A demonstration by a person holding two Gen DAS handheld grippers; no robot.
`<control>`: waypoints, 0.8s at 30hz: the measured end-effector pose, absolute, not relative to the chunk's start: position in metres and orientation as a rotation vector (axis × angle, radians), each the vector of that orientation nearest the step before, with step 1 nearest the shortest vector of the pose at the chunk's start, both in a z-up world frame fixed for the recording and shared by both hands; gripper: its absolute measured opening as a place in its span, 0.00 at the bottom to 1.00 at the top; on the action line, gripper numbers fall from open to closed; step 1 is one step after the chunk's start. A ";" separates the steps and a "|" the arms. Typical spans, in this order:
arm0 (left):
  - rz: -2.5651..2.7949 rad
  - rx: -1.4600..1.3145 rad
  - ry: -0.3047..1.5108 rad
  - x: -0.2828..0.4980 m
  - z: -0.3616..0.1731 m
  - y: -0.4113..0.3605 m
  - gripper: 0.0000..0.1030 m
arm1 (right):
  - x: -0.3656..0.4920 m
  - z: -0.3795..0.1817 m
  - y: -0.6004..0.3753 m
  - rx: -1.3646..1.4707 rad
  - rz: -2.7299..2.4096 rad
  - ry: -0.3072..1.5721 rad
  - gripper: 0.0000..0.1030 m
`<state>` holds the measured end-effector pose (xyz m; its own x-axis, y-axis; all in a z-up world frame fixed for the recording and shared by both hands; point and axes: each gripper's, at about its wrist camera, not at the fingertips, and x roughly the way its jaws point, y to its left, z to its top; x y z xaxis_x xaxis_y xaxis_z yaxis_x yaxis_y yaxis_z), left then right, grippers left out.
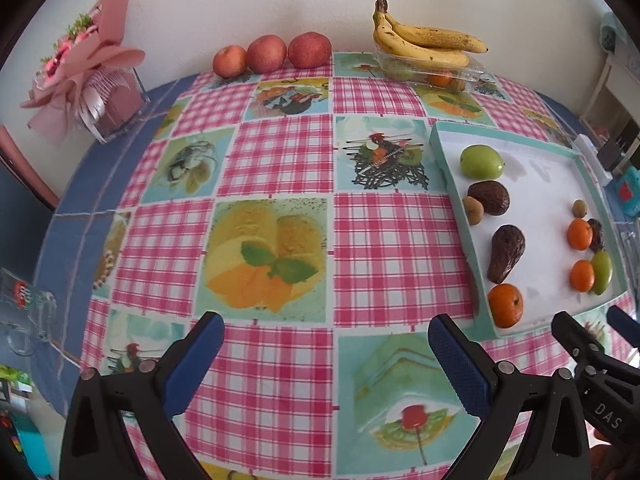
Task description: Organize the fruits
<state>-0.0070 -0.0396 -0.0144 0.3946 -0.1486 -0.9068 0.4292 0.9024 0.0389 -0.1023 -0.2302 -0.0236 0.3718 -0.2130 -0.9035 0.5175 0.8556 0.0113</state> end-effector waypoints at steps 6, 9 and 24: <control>-0.328 0.317 1.085 -0.014 -0.009 -0.038 1.00 | -0.107 -0.020 -0.230 0.321 -0.489 1.079 0.90; -0.288 0.346 1.071 -0.016 -0.008 -0.036 1.00 | -0.107 -0.019 -0.231 0.323 -0.486 1.079 0.90; -0.193 0.360 1.136 -0.010 -0.016 -0.029 1.00 | -0.106 -0.024 -0.235 0.344 -0.475 1.097 0.90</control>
